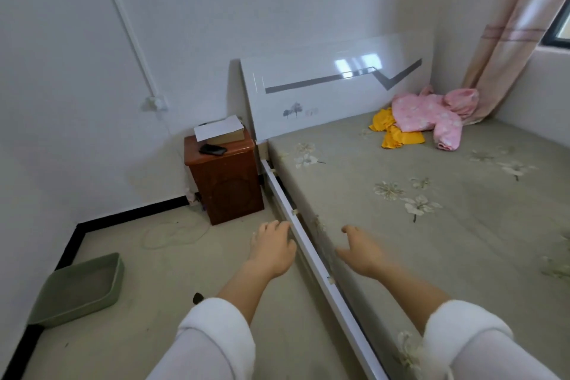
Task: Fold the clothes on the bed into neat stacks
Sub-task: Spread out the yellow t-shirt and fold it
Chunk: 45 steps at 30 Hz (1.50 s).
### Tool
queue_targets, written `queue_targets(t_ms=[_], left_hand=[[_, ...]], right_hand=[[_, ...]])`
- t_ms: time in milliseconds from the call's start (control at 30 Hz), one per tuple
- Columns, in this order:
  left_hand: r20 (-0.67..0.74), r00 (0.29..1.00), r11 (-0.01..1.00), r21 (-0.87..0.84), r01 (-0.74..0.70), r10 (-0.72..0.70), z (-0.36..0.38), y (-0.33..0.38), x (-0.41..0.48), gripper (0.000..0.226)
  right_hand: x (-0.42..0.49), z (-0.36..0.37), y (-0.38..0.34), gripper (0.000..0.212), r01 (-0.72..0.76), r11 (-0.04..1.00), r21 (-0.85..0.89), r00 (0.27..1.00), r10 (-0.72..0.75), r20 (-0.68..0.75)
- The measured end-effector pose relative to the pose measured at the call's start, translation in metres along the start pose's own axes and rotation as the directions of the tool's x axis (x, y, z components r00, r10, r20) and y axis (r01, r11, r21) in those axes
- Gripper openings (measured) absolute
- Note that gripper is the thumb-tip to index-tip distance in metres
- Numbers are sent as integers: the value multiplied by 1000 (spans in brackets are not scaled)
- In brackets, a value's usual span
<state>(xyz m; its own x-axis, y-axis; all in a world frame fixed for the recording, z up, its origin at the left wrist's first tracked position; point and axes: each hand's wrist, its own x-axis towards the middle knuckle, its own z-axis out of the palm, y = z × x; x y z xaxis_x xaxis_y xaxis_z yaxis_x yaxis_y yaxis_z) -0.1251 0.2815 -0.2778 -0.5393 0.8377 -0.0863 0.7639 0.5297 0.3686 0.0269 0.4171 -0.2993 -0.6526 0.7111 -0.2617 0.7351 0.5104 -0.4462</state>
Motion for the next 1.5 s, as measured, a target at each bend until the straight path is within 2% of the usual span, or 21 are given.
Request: queue_targets(t_ms=[267, 467, 733, 967, 1067, 1267, 1500], left_hand=[[55, 991, 993, 16, -120, 119, -10, -11, 199, 46], [140, 985, 995, -40, -94, 99, -14, 1, 358, 48], [181, 967, 984, -11, -180, 179, -8, 23, 536, 46], [303, 896, 932, 55, -357, 325, 36, 32, 712, 44], [392, 842, 903, 61, -425, 370, 58, 28, 791, 44], [568, 719, 838, 89, -538, 401, 101, 21, 949, 46], [586, 681, 819, 52, -571, 438, 203, 48, 1087, 51]], right_hand=[[174, -38, -12, 60, -64, 998, 5, 994, 64, -90], [318, -81, -1, 61, -118, 991, 62, 989, 123, -77], [462, -126, 23, 61, -208, 977, 50, 976, 211, -51], [600, -135, 72, 59, -331, 943, 36, 941, 333, -62], [665, -134, 93, 55, -435, 899, 48, 898, 437, -51], [782, -136, 128, 57, -647, 744, 168, 755, 656, 3], [865, -119, 199, 52, -723, 642, 254, 647, 759, -78]])
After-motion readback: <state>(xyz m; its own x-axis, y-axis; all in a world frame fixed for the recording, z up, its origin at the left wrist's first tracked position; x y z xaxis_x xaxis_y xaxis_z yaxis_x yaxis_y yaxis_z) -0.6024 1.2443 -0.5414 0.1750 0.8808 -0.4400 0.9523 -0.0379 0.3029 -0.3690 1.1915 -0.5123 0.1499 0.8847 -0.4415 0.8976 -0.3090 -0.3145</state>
